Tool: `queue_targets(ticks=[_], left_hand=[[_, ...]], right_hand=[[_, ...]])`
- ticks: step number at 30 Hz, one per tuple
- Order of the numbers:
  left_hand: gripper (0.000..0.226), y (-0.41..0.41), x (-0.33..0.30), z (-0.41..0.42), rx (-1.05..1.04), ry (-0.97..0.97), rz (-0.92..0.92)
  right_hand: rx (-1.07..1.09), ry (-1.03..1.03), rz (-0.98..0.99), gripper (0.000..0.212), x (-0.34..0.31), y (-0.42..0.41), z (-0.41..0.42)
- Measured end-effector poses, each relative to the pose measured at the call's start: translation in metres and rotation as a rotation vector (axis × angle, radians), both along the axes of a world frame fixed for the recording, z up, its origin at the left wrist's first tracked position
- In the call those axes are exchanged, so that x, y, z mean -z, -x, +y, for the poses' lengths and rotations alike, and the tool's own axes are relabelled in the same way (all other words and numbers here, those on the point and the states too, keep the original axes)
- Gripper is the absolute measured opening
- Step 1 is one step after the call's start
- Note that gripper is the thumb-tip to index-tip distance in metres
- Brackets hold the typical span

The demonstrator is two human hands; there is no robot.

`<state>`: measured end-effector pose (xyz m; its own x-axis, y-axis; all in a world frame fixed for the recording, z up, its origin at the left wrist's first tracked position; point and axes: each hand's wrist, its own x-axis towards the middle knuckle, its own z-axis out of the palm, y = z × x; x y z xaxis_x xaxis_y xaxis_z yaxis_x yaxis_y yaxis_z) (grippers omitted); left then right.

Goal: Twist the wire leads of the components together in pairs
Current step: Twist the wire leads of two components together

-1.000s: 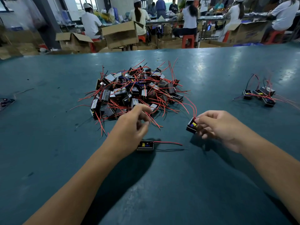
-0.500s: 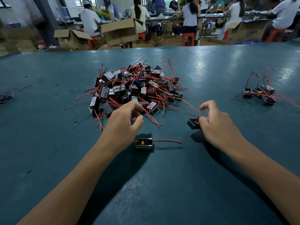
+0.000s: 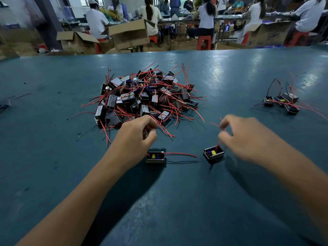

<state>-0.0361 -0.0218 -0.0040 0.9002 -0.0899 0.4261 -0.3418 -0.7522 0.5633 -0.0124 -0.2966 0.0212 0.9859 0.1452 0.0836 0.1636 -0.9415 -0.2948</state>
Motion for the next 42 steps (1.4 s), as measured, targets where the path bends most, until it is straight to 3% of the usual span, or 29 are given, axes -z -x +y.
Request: queue_targets(ticks=[2, 4, 8, 11, 15, 18, 21, 24, 42], left_hand=[[0.010, 0.000, 0.000, -0.002, 0.016, -0.019, -0.015], [0.011, 0.001, -0.001, -0.004, 0.035, -0.037, -0.021], [0.009, 0.002, -0.001, -0.006, 0.076, -0.066, -0.007], [0.008, 0.003, 0.000, -0.007, 0.094, -0.070, 0.002], [0.006, 0.004, 0.000, -0.009, 0.118, -0.062, -0.002], [0.011, 0.009, 0.000, -0.017, 0.261, 0.019, 0.045], [0.021, 0.011, 0.004, -0.025, 0.353, 0.088, 0.119], [0.015, 0.010, 0.005, -0.026, 0.353, 0.083, 0.087], [0.009, 0.007, 0.004, -0.018, 0.402, 0.055, 0.071]], right_hand=[[-0.152, -0.151, -0.119, 0.015, -0.012, -0.003, -0.012], [-0.361, -0.178, -0.130, 0.025, -0.019, -0.004, -0.020], [-0.612, 0.099, 0.057, 0.037, -0.004, -0.012, -0.022], [-0.585, 0.315, -0.003, 0.032, 0.008, -0.016, -0.018], [-0.544, 0.208, -0.172, 0.024, 0.004, -0.011, -0.009], [-0.566, 0.188, -0.311, 0.026, 0.002, 0.003, 0.004], [-0.589, 0.191, -0.366, 0.027, 0.005, 0.013, 0.016], [-0.588, 0.194, -0.404, 0.029, 0.007, 0.015, 0.020], [-0.617, 0.131, -0.299, 0.029, 0.015, 0.010, 0.018]])
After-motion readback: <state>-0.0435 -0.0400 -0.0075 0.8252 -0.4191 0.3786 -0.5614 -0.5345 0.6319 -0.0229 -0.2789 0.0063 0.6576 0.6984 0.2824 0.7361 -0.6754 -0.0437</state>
